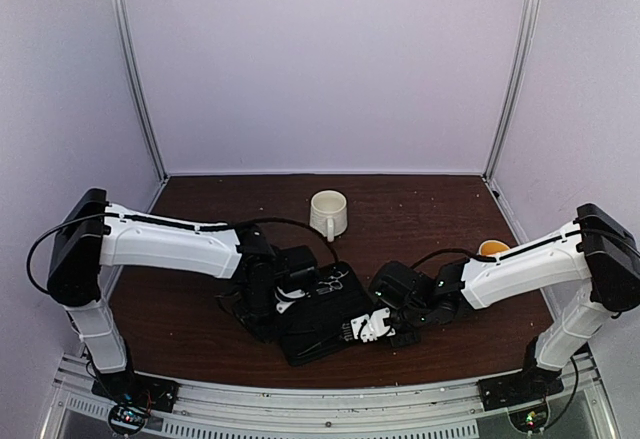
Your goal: Sort the hair-cutting tools
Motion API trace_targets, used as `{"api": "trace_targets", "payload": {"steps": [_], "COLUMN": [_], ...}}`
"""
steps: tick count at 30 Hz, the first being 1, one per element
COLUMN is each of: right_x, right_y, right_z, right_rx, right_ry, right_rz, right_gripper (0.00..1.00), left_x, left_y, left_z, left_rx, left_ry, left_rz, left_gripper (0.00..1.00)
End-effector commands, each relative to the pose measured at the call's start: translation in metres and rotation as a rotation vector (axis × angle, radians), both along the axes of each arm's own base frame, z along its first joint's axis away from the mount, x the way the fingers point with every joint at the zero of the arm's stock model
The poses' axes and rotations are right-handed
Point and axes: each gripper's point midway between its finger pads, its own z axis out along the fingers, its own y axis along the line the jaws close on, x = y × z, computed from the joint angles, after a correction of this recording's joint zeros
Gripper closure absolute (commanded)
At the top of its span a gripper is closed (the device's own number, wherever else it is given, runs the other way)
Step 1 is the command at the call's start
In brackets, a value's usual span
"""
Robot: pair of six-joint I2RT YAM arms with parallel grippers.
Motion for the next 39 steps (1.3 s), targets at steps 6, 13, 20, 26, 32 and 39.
{"api": "trace_targets", "payload": {"steps": [6,13,20,26,32,39], "right_x": [-0.011,-0.014,-0.025,-0.027,-0.033,-0.033], "right_y": [-0.033,-0.032,-0.027,-0.026,-0.026,-0.028], "right_z": [-0.031,-0.030,-0.025,-0.025,-0.024,-0.027], "right_rx": [-0.145,-0.142,-0.131,-0.136,-0.130,-0.145], "right_ry": [0.043,0.053,0.077,0.075,0.105,0.107], "right_rz": [-0.025,-0.020,0.006,0.014,0.023,0.021], "right_gripper": [0.80,0.81,0.81,0.80,0.80,0.80], "left_x": [0.017,0.022,0.021,0.022,0.022,0.021], "left_y": [-0.030,-0.046,-0.058,-0.057,-0.055,-0.046], "left_z": [0.003,0.000,-0.011,-0.021,-0.029,-0.030], "left_rx": [-0.044,-0.099,-0.136,-0.128,-0.151,-0.183], "left_ry": [-0.017,-0.001,0.055,0.096,0.074,0.034], "left_rz": [-0.014,-0.016,-0.089,-0.068,0.074,0.167], "left_gripper": [1.00,1.00,1.00,1.00,1.00,1.00]}}
